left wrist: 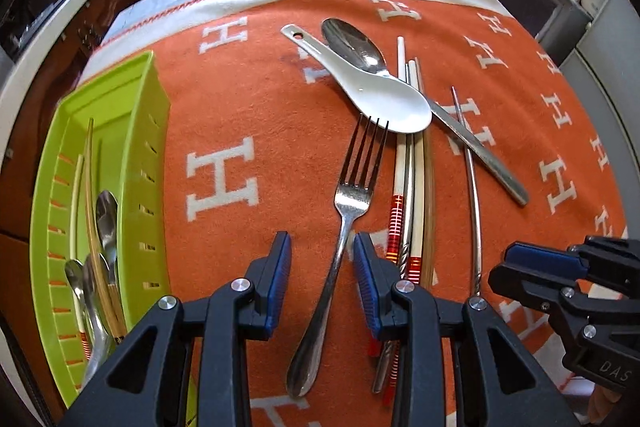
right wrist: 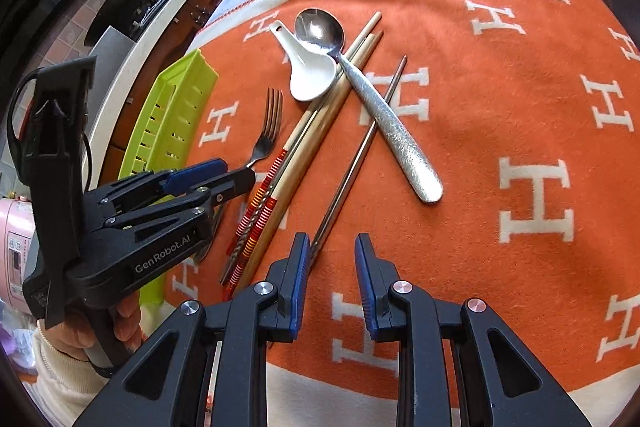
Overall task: Organize utensils
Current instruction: 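Grasp a metal fork with the left tool while the right tool grasps a thin metal chopstick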
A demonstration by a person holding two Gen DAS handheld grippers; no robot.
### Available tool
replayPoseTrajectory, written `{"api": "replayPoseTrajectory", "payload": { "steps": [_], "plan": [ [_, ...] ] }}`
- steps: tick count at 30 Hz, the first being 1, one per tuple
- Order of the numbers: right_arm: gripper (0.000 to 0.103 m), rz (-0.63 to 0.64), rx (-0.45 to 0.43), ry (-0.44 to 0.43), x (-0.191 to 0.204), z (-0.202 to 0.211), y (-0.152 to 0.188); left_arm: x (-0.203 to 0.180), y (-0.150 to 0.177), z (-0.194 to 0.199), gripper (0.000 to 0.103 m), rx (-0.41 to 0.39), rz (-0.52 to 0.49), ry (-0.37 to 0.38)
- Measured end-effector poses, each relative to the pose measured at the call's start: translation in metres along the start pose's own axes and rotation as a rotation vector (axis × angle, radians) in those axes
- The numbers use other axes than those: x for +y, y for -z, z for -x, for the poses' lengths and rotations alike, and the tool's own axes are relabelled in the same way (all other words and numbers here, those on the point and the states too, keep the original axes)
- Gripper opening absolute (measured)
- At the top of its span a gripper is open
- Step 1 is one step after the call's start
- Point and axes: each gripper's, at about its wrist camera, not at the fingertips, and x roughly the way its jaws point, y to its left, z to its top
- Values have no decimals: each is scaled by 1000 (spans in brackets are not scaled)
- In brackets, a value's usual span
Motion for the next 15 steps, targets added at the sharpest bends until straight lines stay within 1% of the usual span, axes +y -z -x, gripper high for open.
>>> {"api": "replayPoseTrajectory", "payload": {
  "steps": [1,3,5,8,13,15],
  "plan": [
    [23,-2,1,1,0,-2,0,-1,0,0,31,-2,-2,-4],
    [23,-9,0,-2,0,-5,-1,-1,0,1,26,-7,2,3],
    [23,-15,1,-2,-1,-6,-3,-5,0,1,7,-10,-2,17],
    [23,-18,1,-3,-2,-6,-4,-7,1,2,5,-4,1,32],
    [23,-17,-2,3,-2,-6,-3,-5,6,3,2,0,29,90],
    [23,-18,-3,2,-4,-4,-2,-5,7,3,2,-1,35,101]
  ]
}}
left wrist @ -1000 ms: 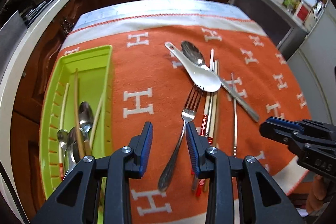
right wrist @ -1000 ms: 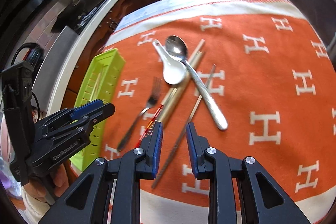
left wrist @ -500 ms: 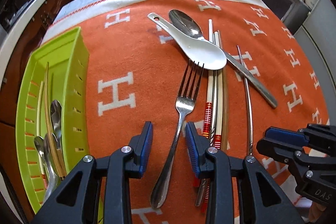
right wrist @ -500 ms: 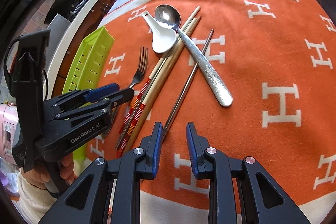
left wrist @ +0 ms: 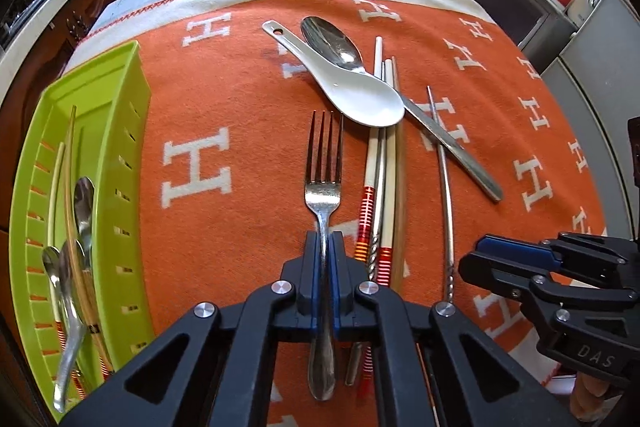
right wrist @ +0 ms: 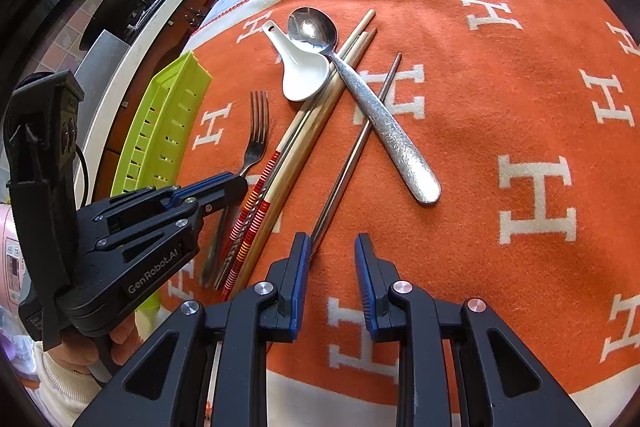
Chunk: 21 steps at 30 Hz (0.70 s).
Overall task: Organize utensils
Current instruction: 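Grasp a metal fork with the left tool while the right tool grasps a thin metal chopstick, then lower the fork into the tray with the left tool while the right tool releases its metal chopstick there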
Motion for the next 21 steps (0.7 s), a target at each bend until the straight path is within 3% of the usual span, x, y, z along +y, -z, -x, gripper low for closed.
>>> {"api": "replayPoseTrajectory", "payload": {
  "steps": [8,13,16,21],
  "plan": [
    [23,-10,2,-5,-1,0,1,12,5,1,2,-15,115,66],
    [23,-17,3,5,-1,-2,-3,15,7,13,2,-38,136,76],
    [24,-5,-3,47,5,-5,-9,13,9,26,2,-59,132,68],
    [23,98,-31,205,33,-17,-19,17,15,61,2,-114,130,42]
  ]
}}
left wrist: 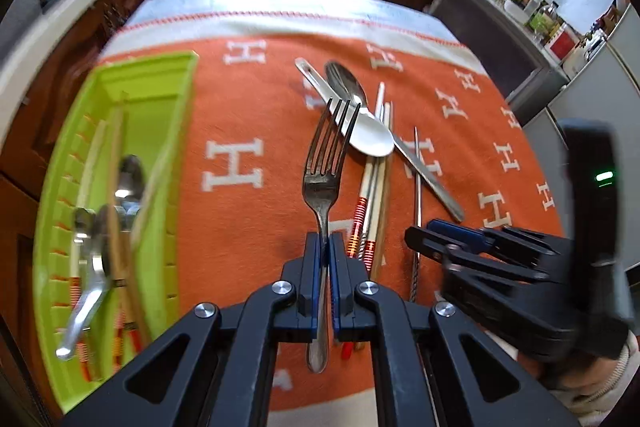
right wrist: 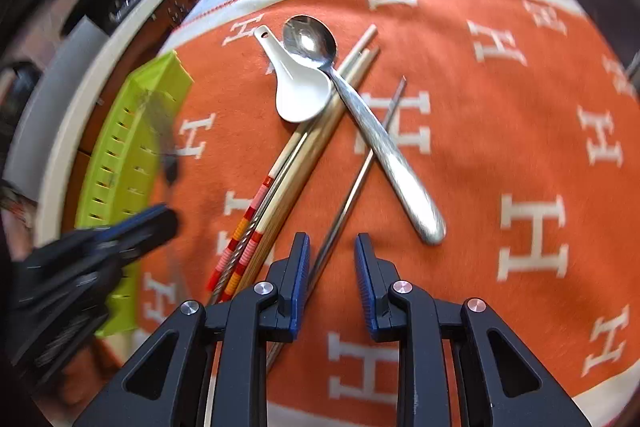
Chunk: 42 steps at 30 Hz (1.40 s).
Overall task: Organize utensils
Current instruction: 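Lower the fork into the tray with the left tool while the right tool releases its metal chopstick there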
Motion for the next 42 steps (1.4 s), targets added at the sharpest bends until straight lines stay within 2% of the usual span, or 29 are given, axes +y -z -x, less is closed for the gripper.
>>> {"api": "replayPoseTrajectory", "payload": {
  "steps": [3,5,8,13,17,21,28,30,33,35,38,42],
  "plan": [
    [21,66,-20,92,16,-3,2,10,1,26,2,-45,12,-31],
    [12,89,-38,133,20,-2,4,20,2,42,2,-70,28,-55],
    [7,27,-24,75,9,0,4,39,4,63,2,-105,67,-95],
    [5,-83,48,-67,-21,8,13,68,9,91,2,-148,123,-142],
    [5,-125,72,-152,-30,23,22,85,13,106,2,-162,142,-193],
    [5,-131,74,-225,-30,44,32,97,17,105,2,-142,145,-261],
    [5,-119,55,-304,-21,76,42,105,23,71,3,-53,134,-309],
    [5,-113,48,-317,-16,81,39,108,24,67,8,-38,149,-306],
    [5,-94,41,-334,-6,89,34,111,23,74,16,-59,174,-304],
    [5,-75,40,-345,3,94,28,116,22,80,31,-87,196,-309],
    [5,-44,48,-356,22,96,13,122,18,91,44,-126,231,-320],
    [5,-5,59,-381,63,93,-14,128,13,98,52,-145,252,-364]
  ]
}}
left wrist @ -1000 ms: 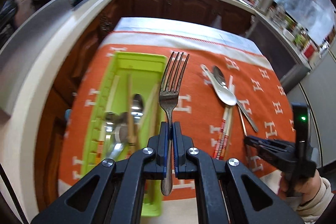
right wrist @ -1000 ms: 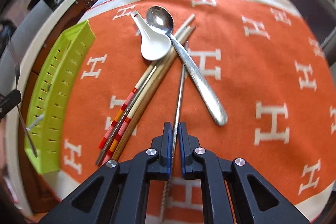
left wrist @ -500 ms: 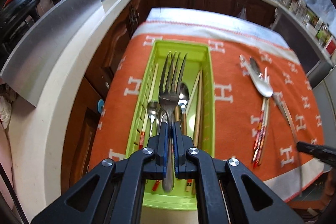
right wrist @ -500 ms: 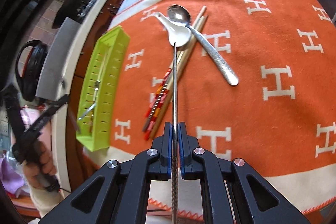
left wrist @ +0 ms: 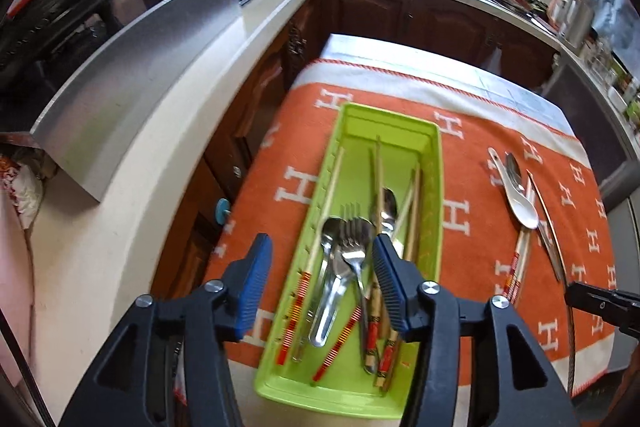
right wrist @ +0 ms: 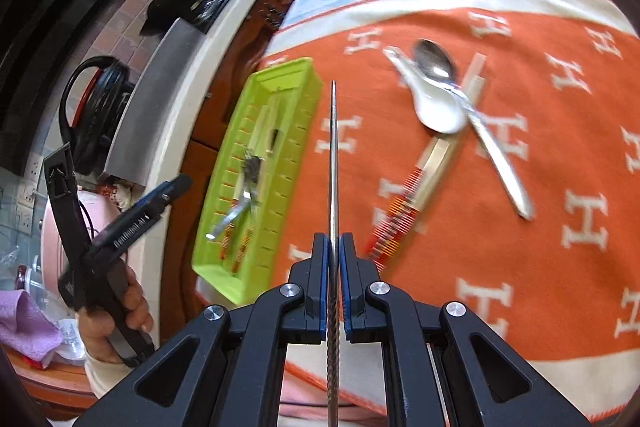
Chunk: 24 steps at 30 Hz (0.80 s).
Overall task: Organize utensils
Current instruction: 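Lower the fork into the tray with the left tool while the right tool releases its metal chopstick there, then move both open tools back over the remaining spoons and chopsticks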
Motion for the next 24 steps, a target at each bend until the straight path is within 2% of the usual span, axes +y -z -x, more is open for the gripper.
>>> {"api": "replayPoseTrajectory", "payload": {
  "steps": [3,7,10,13,15,19,24],
  "plan": [
    [5,18,10,-17,30,-19,-23,4,-4,-1,58,-7,16,-60],
    [5,22,30,-39,66,-50,-47,11,-6,1,75,-29,29,-98],
    [5,20,43,-42,82,-73,-61,12,-9,2,83,-42,-8,-138],
    [6,29,43,-28,97,-91,-69,12,-10,1,84,-54,-20,-164],
    [7,33,42,-18,103,-100,-72,13,-10,-1,84,-51,-16,-140],
    [28,29,42,-5,105,-110,-73,16,-9,-3,84,-48,9,-129],
    [29,59,37,3,93,-102,-64,15,-7,-4,84,-48,24,-126]
  ]
}}
